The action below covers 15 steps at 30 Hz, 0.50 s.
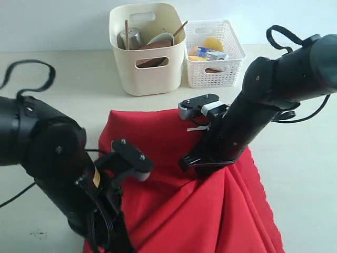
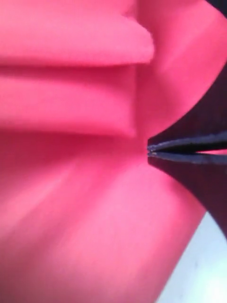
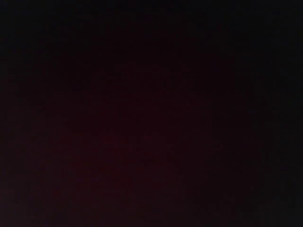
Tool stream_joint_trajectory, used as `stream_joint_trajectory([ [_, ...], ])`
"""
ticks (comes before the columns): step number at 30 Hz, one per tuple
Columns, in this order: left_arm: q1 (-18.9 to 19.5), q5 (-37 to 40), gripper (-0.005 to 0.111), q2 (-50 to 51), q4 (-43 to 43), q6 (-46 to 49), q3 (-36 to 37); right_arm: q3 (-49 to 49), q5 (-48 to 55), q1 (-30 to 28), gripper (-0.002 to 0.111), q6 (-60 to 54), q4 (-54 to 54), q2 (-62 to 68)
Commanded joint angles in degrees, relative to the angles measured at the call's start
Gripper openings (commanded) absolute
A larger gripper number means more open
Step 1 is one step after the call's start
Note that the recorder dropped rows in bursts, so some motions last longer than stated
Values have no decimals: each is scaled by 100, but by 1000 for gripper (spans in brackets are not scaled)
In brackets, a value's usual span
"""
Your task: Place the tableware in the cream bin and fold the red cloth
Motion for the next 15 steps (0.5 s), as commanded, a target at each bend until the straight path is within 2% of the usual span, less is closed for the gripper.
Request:
stream_joint_trajectory([
  [1,849,-775,0,-317,72,-202,-31,20,187,7,0,275,-517,109],
  [2,1286,-1128,0,-206,59,-202,-198,20,187,7,0,275,-517,109],
  [3,1549,-1462,0,-87,59,-202,-393,20,187,7,0,275,-517,109],
  [5,1893,-2272,0,444,59,-202,-997,20,187,7,0,275,-517,109],
  [6,1939,-2377,0,774,46,-202,-1245,20,187,7,0,275,-517,109],
  [9,2199,-1741,0,1969,46,-319,-2065,20,211,7,0,274,-568,108],
  [10,2349,-1718,0,1955,46,-449,-2145,20,223,7,0,274,-568,108],
  [15,2534,-1334,0,1714,117,-236,-2307,20,288,7,0,274,-587,43],
])
